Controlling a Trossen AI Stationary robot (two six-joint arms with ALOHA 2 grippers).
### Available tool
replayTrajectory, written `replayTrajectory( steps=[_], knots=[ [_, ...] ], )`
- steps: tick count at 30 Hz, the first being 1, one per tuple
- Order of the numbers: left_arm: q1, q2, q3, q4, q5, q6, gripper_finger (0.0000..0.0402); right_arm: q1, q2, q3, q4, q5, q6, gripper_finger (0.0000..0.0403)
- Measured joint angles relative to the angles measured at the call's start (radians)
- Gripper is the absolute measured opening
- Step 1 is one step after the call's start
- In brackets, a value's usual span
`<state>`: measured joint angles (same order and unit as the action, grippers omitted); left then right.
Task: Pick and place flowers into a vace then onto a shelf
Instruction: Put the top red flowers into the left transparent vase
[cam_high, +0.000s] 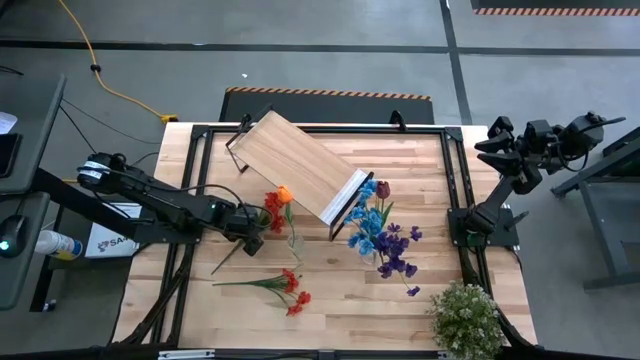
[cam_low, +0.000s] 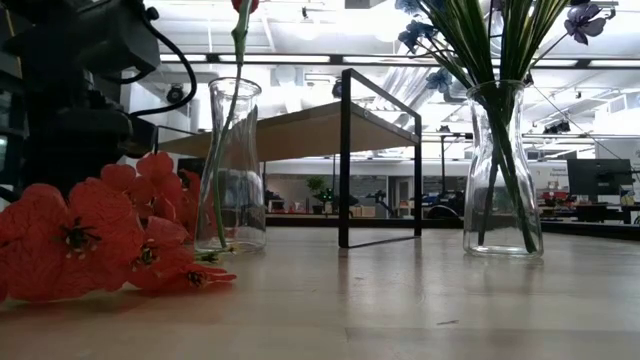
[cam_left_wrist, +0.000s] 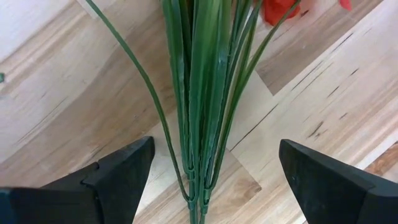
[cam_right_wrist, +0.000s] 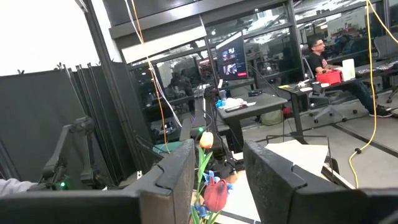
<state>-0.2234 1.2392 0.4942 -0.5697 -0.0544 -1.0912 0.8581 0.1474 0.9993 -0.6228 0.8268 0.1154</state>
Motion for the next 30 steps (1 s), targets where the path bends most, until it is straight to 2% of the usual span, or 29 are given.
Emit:
replayTrajectory(
  steps=[10, 13, 18, 30],
  knots=[
    [0.001, 0.0, 0.0, -0.019, 0.007, -0.035, 0.0385, 0.0, 0.0, 0.0, 0.0, 0.0, 0.0, 0.013],
    [0.001, 0.0, 0.0, -0.047, 0.008, -0.06, 0.037, 0.0, 0.0, 0.0, 0.0, 0.0, 0.0, 0.0129],
    [0.001, 0.0, -0.001, -0.067, 0.007, -0.085, 0.0305, 0.0, 0.0, 0.0, 0.0, 0.0, 0.0, 0.013],
    [0.002, 0.0, -0.003, -0.093, -0.004, -0.096, 0.0104, 0.0, 0.0, 0.0, 0.0, 0.0, 0.001, 0.0129]
  ],
)
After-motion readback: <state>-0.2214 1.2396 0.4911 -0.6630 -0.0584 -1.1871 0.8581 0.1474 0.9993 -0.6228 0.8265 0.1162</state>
